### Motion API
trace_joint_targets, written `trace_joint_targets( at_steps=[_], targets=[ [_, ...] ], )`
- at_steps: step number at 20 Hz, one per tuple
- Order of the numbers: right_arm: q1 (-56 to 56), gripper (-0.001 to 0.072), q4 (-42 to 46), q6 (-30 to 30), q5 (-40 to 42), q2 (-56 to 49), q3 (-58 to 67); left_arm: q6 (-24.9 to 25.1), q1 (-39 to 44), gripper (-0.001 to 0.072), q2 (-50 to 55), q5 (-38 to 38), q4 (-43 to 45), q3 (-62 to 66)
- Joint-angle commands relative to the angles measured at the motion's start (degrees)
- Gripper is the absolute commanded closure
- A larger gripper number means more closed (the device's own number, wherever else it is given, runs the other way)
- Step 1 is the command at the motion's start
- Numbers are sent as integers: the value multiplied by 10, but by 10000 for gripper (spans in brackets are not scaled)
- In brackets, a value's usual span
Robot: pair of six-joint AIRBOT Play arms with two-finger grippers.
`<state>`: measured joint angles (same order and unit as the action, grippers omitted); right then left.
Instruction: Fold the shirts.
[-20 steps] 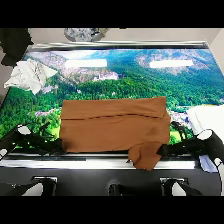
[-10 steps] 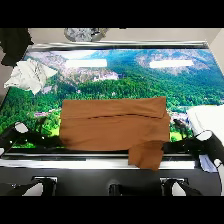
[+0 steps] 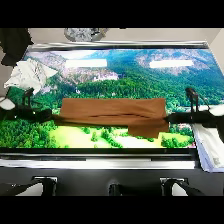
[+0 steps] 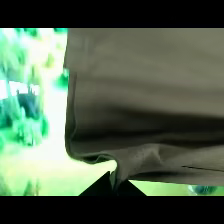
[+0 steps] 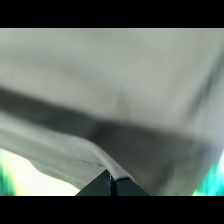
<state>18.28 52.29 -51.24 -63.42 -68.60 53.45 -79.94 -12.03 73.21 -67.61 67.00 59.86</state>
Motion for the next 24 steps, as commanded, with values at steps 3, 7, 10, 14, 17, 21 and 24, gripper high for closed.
trace_joint_targets(
  at_steps=[3,7,10,14,17,21,24],
  targets=[
    [-53,678,-20,-47,82,-196,184,-11,0,683,169,-21,-12,186],
    [-53,676,-23,-85,76,-275,231,-26,3,681,287,-55,-15,282],
    [-53,675,-17,-80,70,-288,231,-26,9,681,328,-45,-21,294],
    [-47,332,-16,-45,67,-264,231,-52,5,104,333,-56,-21,311],
    [-12,-2,22,47,48,-211,233,-52,-16,94,311,-81,-21,351],
    [56,-3,64,9,-49,-233,233,-52,-25,96,244,-64,-21,354],
    [73,-3,-4,12,-117,-289,233,-49,-16,97,204,-75,-21,354]
  ],
)
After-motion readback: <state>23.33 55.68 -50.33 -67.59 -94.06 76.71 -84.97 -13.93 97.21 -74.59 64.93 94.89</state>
